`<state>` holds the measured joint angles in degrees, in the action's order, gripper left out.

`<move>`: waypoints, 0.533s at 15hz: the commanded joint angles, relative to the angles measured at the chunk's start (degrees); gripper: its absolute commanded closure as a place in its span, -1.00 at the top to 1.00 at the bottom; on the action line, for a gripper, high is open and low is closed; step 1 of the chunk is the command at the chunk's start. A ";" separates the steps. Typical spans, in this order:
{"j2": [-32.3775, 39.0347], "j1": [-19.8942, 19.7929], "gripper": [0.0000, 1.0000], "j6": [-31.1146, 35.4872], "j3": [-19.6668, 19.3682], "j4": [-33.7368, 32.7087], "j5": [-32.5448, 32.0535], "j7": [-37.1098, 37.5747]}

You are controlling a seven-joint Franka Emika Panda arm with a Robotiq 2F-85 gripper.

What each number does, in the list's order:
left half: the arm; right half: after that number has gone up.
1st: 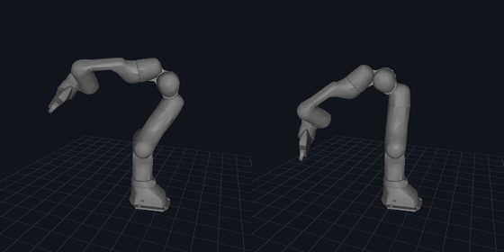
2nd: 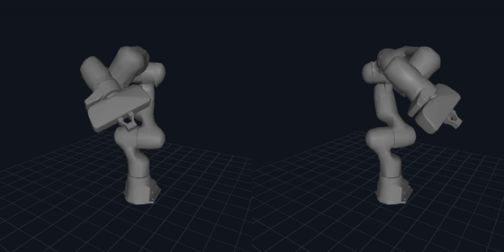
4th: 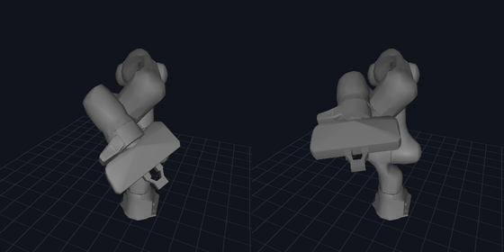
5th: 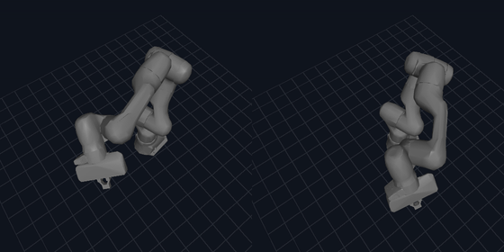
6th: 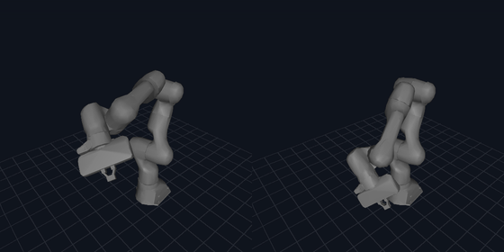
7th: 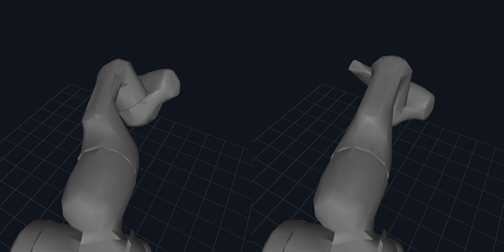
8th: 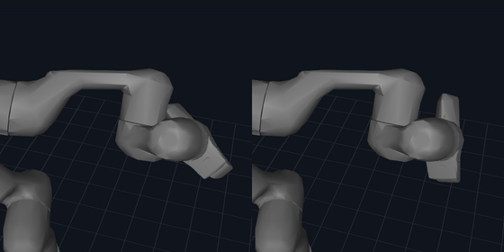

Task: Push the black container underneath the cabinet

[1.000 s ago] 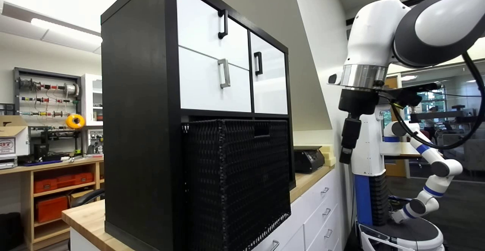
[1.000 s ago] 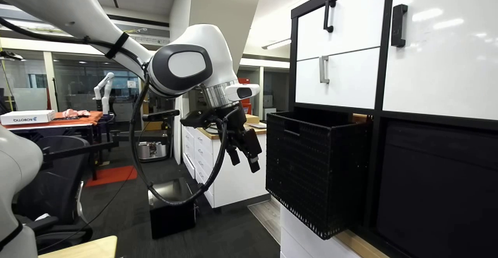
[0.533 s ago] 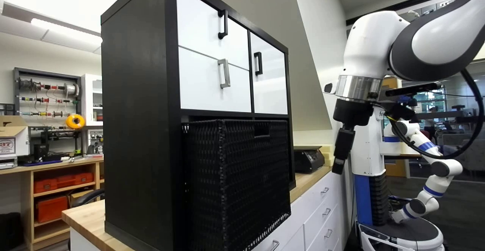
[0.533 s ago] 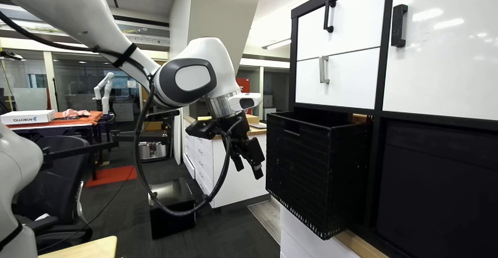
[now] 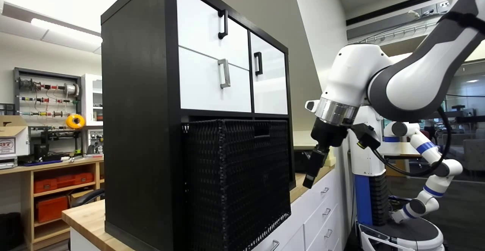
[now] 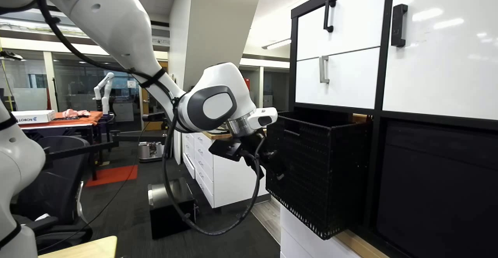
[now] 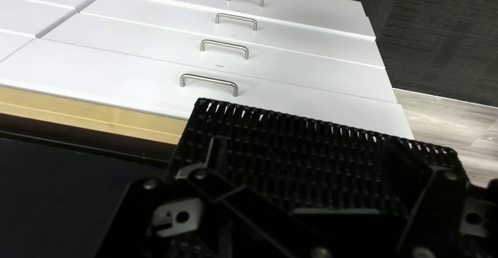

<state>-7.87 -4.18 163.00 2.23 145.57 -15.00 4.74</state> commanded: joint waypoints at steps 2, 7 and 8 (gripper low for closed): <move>7.25 -2.19 1.00 1.32 0.09 -9.03 -6.67 3.13; 12.97 -1.43 1.00 1.45 -0.99 -17.42 -10.12 4.67; 13.92 -1.25 1.00 1.55 -1.11 -18.65 -10.61 5.25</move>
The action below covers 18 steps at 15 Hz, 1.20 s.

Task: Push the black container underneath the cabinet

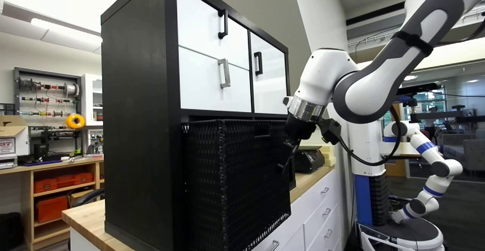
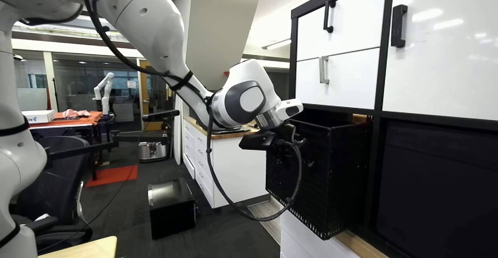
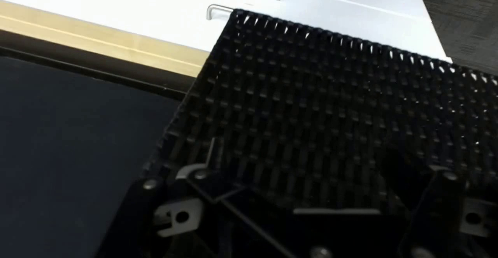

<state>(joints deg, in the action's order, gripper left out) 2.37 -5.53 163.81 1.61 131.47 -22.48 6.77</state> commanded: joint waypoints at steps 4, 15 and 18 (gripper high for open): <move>7.78 0.67 1.00 0.87 -0.80 -9.05 -4.46 4.92; 19.39 2.40 1.00 0.35 -1.07 -22.66 -4.35 4.97; 21.66 2.75 1.00 0.11 -1.21 -25.97 -4.52 4.55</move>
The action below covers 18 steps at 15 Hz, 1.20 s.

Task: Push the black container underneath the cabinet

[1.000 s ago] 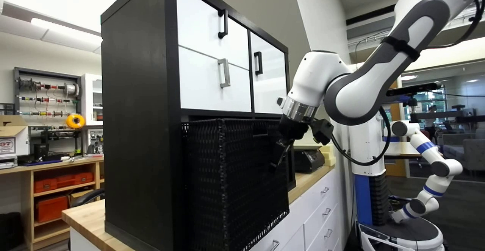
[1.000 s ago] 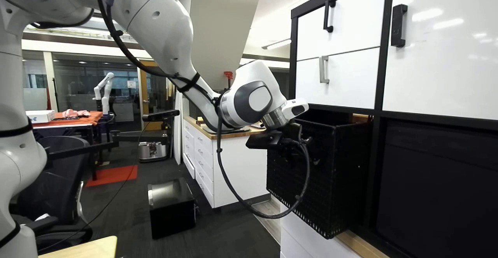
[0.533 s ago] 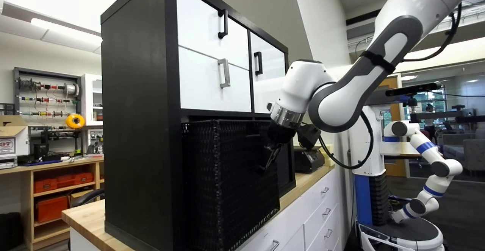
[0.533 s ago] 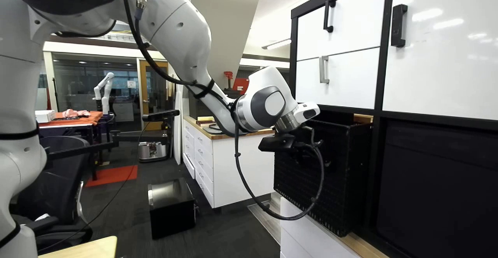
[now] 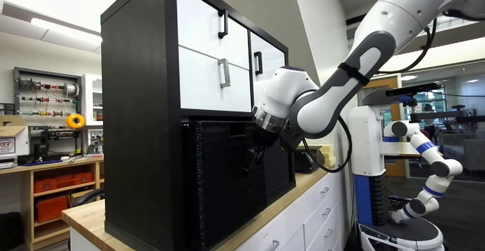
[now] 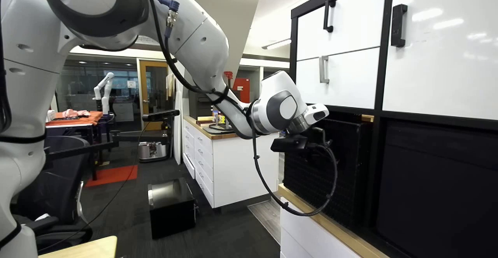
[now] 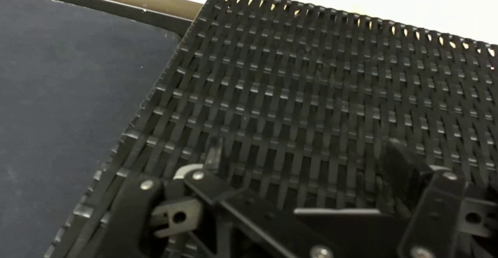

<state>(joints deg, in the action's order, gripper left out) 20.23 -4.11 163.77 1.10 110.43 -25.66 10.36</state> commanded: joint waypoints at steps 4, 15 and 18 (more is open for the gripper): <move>5.20 2.02 1.00 0.33 -1.19 -7.17 -1.78 1.11; -6.97 4.44 1.00 -5.19 2.80 4.52 13.78 -12.91; -10.22 4.19 1.00 -11.99 5.93 5.27 21.05 -17.73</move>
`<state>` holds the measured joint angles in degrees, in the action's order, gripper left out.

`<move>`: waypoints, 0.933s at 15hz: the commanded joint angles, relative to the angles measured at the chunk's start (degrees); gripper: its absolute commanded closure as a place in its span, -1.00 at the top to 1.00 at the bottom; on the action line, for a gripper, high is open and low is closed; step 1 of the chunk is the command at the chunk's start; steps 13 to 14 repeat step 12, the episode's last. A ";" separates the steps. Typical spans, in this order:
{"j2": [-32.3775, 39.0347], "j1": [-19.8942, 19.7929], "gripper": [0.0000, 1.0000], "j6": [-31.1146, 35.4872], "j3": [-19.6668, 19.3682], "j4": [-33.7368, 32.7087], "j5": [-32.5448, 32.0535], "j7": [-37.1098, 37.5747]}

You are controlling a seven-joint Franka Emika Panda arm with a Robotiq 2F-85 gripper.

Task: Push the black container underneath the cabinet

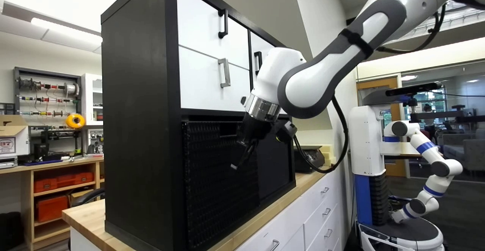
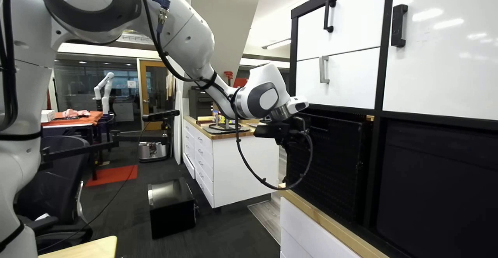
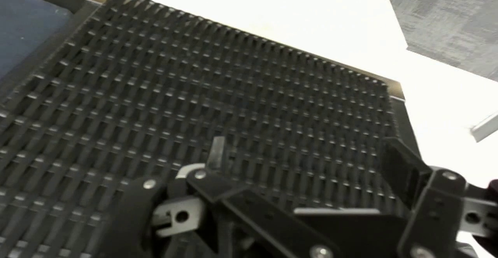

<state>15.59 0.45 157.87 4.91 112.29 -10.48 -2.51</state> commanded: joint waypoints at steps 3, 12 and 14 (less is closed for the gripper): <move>-8.42 0.52 1.00 -14.86 2.40 3.09 10.17 -6.54; -9.32 1.81 1.00 -26.33 1.13 1.11 10.03 -4.87; -9.32 1.81 1.00 -26.33 1.13 1.11 10.03 -4.87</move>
